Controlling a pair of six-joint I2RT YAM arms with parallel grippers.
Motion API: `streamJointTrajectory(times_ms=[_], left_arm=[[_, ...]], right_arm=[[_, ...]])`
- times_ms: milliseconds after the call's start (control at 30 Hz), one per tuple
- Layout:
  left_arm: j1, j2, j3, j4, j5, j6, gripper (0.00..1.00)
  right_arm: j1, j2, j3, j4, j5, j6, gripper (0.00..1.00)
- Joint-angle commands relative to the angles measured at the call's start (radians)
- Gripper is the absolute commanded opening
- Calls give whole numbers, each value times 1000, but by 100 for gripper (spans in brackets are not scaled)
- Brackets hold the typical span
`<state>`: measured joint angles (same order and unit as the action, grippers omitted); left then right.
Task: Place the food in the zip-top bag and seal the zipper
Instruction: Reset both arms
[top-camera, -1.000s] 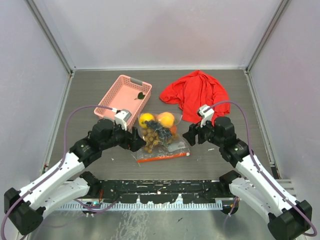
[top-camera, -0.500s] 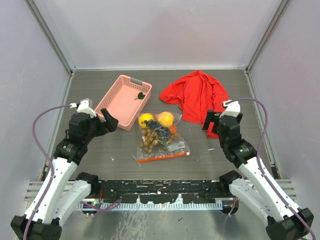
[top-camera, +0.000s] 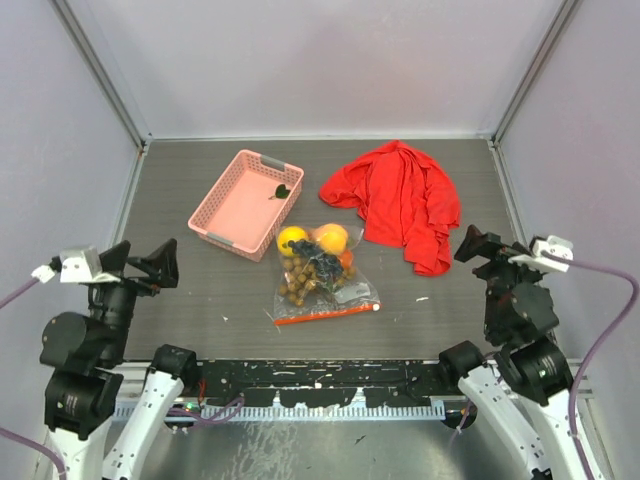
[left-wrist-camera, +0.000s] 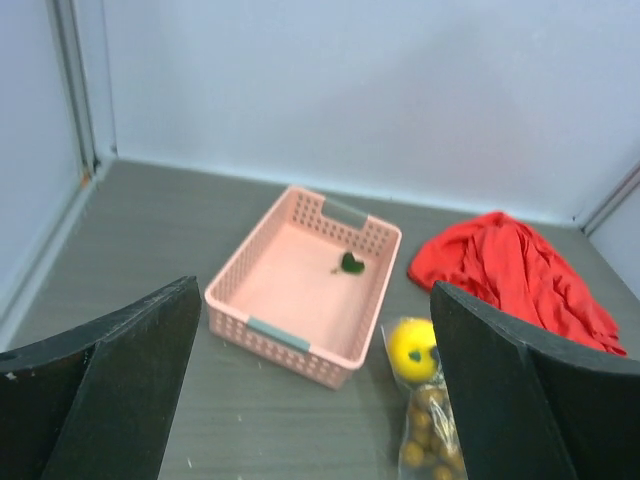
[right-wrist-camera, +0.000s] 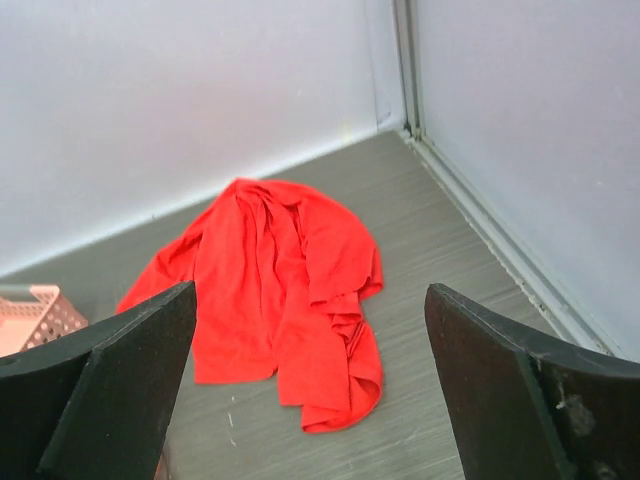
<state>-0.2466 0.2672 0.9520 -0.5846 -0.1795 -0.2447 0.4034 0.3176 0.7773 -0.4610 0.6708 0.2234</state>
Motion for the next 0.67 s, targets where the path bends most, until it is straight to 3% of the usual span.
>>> streamJointTrajectory(times_ms=[0, 167, 633], left_arm=[[-1, -63, -115, 153, 2, 105, 98], [-2, -41, -194, 195, 4, 91, 98], [-1, -18, -205, 177, -31, 97, 98]], right_arm=[[-1, -95, -57, 93, 45, -76, 100], [-2, -130, -95, 116, 29, -83, 100], [-1, -70, -85, 108, -9, -104, 100]])
